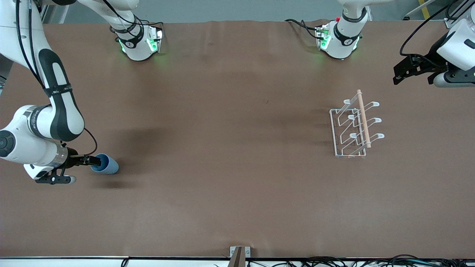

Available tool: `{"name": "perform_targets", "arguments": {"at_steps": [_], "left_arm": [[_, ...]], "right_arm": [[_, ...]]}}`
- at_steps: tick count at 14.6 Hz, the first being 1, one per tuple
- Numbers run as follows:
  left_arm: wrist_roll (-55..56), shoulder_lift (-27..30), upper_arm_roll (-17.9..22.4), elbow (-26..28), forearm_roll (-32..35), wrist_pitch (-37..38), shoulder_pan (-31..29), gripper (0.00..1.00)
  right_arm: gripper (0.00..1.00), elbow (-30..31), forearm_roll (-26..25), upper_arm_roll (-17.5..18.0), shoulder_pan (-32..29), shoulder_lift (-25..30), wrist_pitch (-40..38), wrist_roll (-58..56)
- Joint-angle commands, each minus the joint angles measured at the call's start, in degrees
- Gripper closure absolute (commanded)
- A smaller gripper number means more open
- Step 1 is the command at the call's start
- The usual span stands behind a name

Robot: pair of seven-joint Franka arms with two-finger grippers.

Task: Hang cup on cup holder
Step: 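Reach the right gripper down to the light blue cup and grasp it, then lift the blue cup sideways with the right gripper toward the table middle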

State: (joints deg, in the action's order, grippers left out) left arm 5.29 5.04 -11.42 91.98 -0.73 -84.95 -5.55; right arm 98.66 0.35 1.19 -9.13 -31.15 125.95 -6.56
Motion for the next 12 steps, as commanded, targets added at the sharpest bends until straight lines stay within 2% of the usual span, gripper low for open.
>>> {"name": "perform_targets", "arguments": {"at_steps": [1,3,8,9,12], "left_arm": [[-1.3,-0.6,0.0,-1.3,-0.1,1.1,-0.2,0.0],[-1.3,-0.6,0.0,-1.3,-0.3,1.1,-0.2,0.0],[-1.5,-0.9,0.0,-1.3,-0.7,1.1,-0.3,0.0],[-1.4,-0.9,0.0,-1.3,-0.8,1.1,-0.3,0.0],[-1.4,-1.0,0.0,-1.4,-0.8,1.1,-0.3,0.0]], "right_arm": [[0.09,0.7,1.0,1.0,-1.0,-0.5,0.3,-1.1],[0.22,0.7,1.0,1.1,-0.7,-1.0,0.3,-1.0],[0.85,1.5,1.0,2.4,-0.8,-0.9,-0.3,-0.9],[0.93,1.5,1.0,2.8,-0.7,-0.8,-0.9,-1.1],[0.97,1.0,1.0,3.0,0.1,1.1,-4.9,-1.3]]}}
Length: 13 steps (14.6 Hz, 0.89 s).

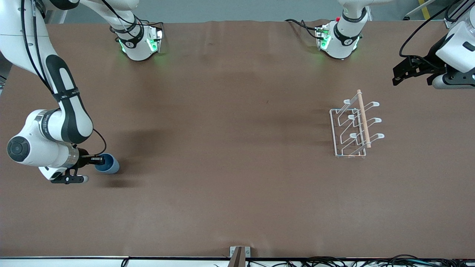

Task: Hang cup on cup holder
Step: 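Lift the blue cup sideways with the right gripper toward the table middle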

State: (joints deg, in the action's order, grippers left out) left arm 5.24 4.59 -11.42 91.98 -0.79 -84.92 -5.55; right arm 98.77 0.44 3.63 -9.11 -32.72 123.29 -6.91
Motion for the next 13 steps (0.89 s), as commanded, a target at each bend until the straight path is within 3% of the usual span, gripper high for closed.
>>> {"name": "perform_targets", "arguments": {"at_steps": [1,3,4,8,13], "left_arm": [[-1.4,-0.6,0.0,-1.4,-0.8,1.1,-0.3,0.0],[-1.5,-0.6,0.0,-1.3,-0.8,1.1,-0.3,0.0],[-1.4,-0.6,0.0,-1.2,-0.8,1.1,-0.3,0.0],[-0.7,-0.6,0.0,-1.2,-0.8,1.1,0.1,0.0],[-1.0,-2.2,-2.8,-3.7,-2.3,1.1,1.8,0.0]], "right_arm": [[0.98,0.8,0.9,0.8,0.5,4.0,-3.2,-0.9],[0.99,-0.1,1.0,3.2,0.8,6.3,-6.1,-0.6],[0.99,-1.1,3.8,4.4,0.8,7.4,-8.7,-0.5],[1.0,-5.9,17.4,5.2,4.0,9.6,-17.8,0.7],[0.99,-8.2,37.4,5.2,11.9,11.4,-16.9,5.4]]}}
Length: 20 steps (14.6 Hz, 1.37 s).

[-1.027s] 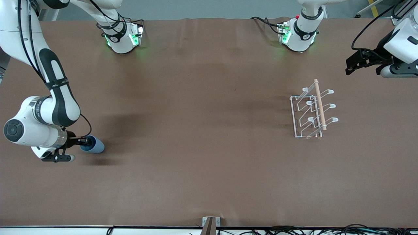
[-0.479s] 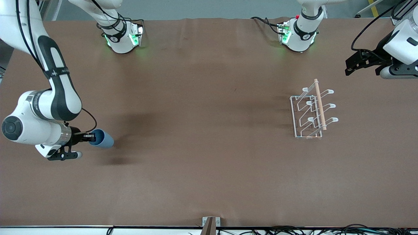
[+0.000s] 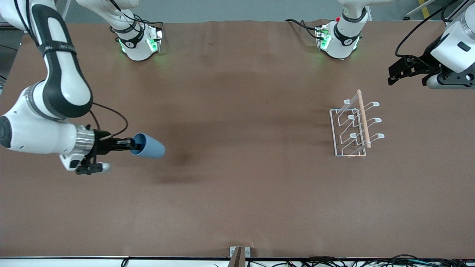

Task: Hang cup on cup holder
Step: 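Lift the blue cup sideways with the right gripper toward the table middle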

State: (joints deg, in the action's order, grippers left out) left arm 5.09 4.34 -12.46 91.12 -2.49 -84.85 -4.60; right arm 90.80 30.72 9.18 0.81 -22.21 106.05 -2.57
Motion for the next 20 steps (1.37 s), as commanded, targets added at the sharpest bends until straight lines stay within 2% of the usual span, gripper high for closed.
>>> {"name": "perform_targets", "arguments": {"at_steps": [1,5,8,9,13,15,17,20], "left_arm": [[-0.9,-2.1,-3.2,-2.9,-0.6,1.0,1.2,0.0],[-1.0,-2.2,-12.2,-4.5,-0.9,1.0,1.9,0.0],[-0.8,-2.4,-19.0,-5.5,-2.6,-0.1,2.0,0.0],[-0.9,-2.5,-20.9,-5.6,-2.6,-1.7,2.0,0.0],[-1.2,-5.3,-28.4,-6.5,-3.4,-7.5,2.0,0.0],[-1.9,-7.4,-32.1,-7.3,-3.4,-11.1,2.0,0.0],[-4.4,-9.1,-33.9,-7.2,-2.8,-15.5,2.1,0.0],[-12.3,-12.3,-33.9,-7.1,-2.6,-18.9,2.7,0.0]], "right_arm": [[0.99,-0.2,11.6,-0.4,2.8,0.9,0.5,1.1],[0.99,-0.2,24.7,-0.5,11.0,0.6,2.3,1.2],[0.99,-0.3,34.9,-0.5,15.3,0.1,4.3,1.0],[0.99,-0.2,36.9,-0.5,16.0,-0.2,4.3,0.6],[0.99,-0.4,38.0,-0.3,17.6,-0.5,3.5,0.3],[0.99,-1.0,38.8,-0.4,17.6,-0.5,-0.3,0.4],[0.99,-1.5,38.8,-0.5,17.3,-0.4,-6.1,0.3],[0.99,-2.2,38.5,-0.5,17.6,-0.3,-7.0,0.3]]}}
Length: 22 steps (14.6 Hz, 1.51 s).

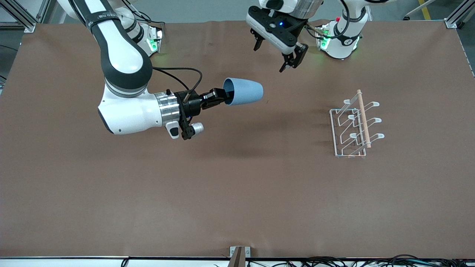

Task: Hang cup on cup holder
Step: 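Grasp the cup rim with the left gripper while the right gripper holds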

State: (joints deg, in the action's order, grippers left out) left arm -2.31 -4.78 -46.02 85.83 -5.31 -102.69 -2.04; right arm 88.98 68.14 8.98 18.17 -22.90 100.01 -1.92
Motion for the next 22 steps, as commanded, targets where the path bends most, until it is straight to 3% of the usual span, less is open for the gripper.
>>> {"name": "perform_targets", "arguments": {"at_steps": [1,7,15,16,20,21,22], "left_arm": [[-7.2,-4.2,-0.4,-1.8,0.2,-1.6,0.1,0.0],[-11.8,-8.8,-0.4,-1.5,0.3,-8.0,1.9,0.0],[-11.8,-12.0,-0.4,-1.4,2.0,-10.2,3.6,0.02],[-11.8,-12.1,-0.4,-1.3,2.1,-10.2,3.6,0.07],[-11.7,-12.1,-0.3,-1.3,2.1,-10.1,3.5,0.58],[-11.7,-12.0,-0.2,-1.4,2.6,-9.7,3.4,0.67],[-11.6,-12.0,-0.2,-1.5,4.2,-9.5,3.2,0.68]], "right_arm": [[0.99,-0.4,0.7,-0.4,0.5,0.7,-1.5,-0.4],[1.0,-2.2,-1.3,-0.3,1.4,0.7,-1.7,-0.1],[1.0,-2.2,-1.2,-0.3,2.3,0.7,-1.2,0.3],[0.99,-2.2,-1.2,-0.3,2.3,0.6,-1.2,0.2],[0.99,-2.2,-1.3,-0.3,2.2,0.6,-1.4,0.2],[0.99,-2.2,-1.3,-0.3,2.2,0.7,-1.4,0.2],[0.99,-2.2,-1.3,-0.3,2.2,0.6,-1.5,0.2]]}}
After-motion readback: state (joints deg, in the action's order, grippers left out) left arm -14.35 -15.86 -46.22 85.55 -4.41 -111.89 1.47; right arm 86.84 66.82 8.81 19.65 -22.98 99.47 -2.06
